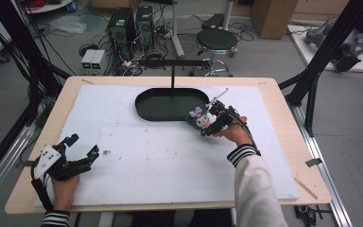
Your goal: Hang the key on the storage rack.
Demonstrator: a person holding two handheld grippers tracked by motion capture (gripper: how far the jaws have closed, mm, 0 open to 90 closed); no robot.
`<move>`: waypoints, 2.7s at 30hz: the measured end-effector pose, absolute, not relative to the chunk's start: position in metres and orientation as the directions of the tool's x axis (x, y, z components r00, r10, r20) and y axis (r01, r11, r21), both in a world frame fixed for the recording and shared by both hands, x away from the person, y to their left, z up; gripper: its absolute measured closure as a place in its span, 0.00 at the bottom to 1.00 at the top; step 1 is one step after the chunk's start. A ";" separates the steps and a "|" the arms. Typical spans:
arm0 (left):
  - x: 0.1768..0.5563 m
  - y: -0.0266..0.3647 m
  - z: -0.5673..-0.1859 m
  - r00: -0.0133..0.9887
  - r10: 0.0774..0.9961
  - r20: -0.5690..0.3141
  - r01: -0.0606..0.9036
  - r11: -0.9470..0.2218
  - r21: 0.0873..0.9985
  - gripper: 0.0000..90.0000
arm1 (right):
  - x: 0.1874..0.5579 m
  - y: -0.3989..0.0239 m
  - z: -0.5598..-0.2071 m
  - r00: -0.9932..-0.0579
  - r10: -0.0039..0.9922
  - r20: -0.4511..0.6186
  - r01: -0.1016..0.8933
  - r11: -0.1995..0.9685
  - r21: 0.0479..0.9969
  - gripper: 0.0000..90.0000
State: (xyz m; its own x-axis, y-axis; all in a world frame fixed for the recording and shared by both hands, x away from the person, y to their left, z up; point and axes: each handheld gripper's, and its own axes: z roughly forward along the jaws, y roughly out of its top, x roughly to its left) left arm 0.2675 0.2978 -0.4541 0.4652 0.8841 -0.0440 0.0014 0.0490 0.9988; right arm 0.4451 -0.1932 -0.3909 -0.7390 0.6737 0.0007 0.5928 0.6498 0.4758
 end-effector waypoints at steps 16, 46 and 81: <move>0.268 0.298 -0.454 0.465 0.884 -0.044 0.000 0.049 0.999 0.12 | 0.449 -0.185 -0.403 -0.753 0.656 0.038 0.614 0.682 0.397 0.18; 0.268 0.299 -0.454 0.465 0.884 -0.044 0.004 0.047 0.999 0.12 | 0.448 -0.192 -0.388 -0.739 0.672 0.052 0.612 0.636 0.471 0.62; 0.268 0.298 -0.454 0.465 0.884 -0.047 0.006 0.050 0.999 0.12 | 0.451 -0.225 -0.331 -0.657 0.746 0.108 0.517 0.342 0.785 0.62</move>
